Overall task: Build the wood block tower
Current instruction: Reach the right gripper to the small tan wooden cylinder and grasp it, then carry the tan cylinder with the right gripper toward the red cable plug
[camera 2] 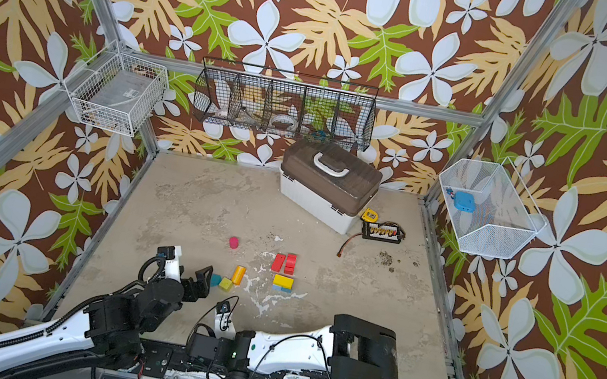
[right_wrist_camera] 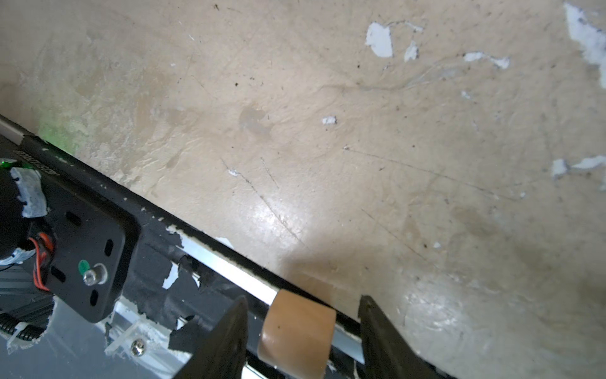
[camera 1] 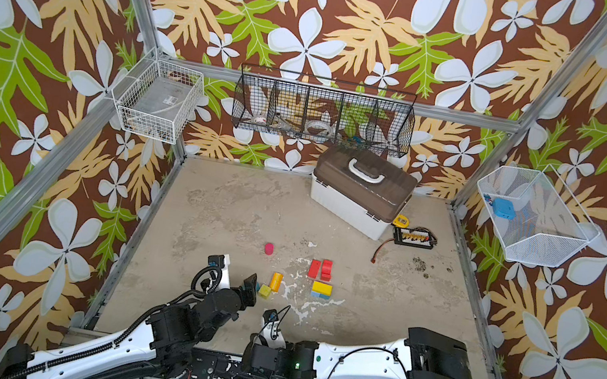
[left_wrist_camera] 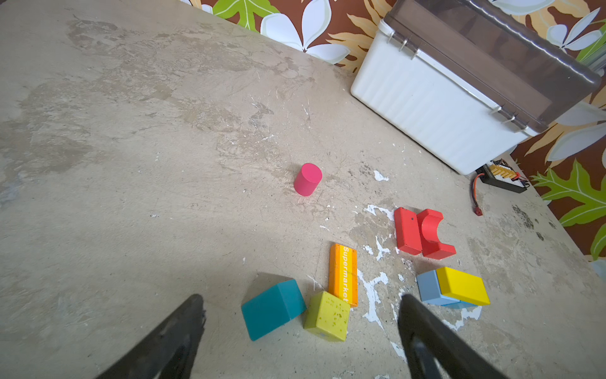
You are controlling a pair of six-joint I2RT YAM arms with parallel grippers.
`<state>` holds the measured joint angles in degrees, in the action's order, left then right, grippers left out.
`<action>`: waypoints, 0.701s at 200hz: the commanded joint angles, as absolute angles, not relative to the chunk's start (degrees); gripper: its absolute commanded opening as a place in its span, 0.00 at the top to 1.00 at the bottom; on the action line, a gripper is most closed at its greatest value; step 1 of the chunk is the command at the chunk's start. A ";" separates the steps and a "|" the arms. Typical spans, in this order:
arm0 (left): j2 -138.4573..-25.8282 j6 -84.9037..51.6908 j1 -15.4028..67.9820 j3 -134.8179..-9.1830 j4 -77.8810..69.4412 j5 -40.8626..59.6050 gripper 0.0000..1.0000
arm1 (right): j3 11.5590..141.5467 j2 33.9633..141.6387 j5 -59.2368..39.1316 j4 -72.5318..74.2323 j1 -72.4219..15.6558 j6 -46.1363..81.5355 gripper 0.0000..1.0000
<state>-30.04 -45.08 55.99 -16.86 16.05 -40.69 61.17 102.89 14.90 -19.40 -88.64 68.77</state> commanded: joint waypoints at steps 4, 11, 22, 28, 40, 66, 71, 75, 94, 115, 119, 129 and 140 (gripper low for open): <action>-30.06 -45.48 56.04 -17.01 16.44 -41.81 0.07 | 60.83 102.99 15.15 -19.79 -88.69 69.26 0.46; -30.01 -45.44 55.97 -16.97 16.44 -41.84 0.07 | 60.67 103.08 14.87 -19.56 -88.76 69.35 0.46; -30.03 -45.44 55.95 -16.96 16.44 -41.82 0.07 | 60.41 103.21 14.47 -19.17 -88.76 69.39 0.46; -30.13 -45.45 55.95 -16.97 16.44 -41.77 0.07 | 60.30 103.28 14.25 -19.00 -88.83 69.47 0.45; -30.10 -45.45 56.04 -16.96 16.44 -41.83 0.07 | 60.25 103.46 14.32 -19.06 -88.96 69.49 0.45; -30.14 -45.44 56.03 -16.97 16.44 -41.82 0.07 | 60.30 103.53 15.29 -19.86 -89.46 69.70 0.49; -30.18 -45.44 55.97 -16.97 16.44 -41.79 0.07 | 60.24 103.46 15.25 -19.80 -89.43 69.70 0.52; -30.17 -45.44 55.97 -16.96 16.44 -41.76 0.07 | 60.13 103.40 15.21 -19.70 -89.43 69.74 0.53; -30.20 -45.44 56.00 -16.96 16.44 -41.83 0.07 | 60.12 103.53 15.16 -19.60 -89.39 69.70 0.64; -30.19 -45.44 56.04 -17.01 16.44 -41.79 0.07 | 60.11 103.73 15.36 -19.94 -89.47 69.74 0.69; -30.19 -45.44 55.99 -16.97 16.44 -41.67 0.07 | 60.12 103.78 15.46 -20.05 -89.46 69.70 0.69; -30.21 -45.44 55.99 -16.96 16.44 -41.69 0.07 | 60.18 103.55 16.06 -20.66 -89.39 69.61 0.71; -30.18 -45.44 56.01 -16.97 16.44 -41.65 0.07 | 60.68 103.10 17.43 -22.35 -89.32 69.25 0.72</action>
<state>-30.17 -45.08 55.99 -16.86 16.05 -40.69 60.14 103.46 15.20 -19.05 -89.30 69.19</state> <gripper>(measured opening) 0.934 0.306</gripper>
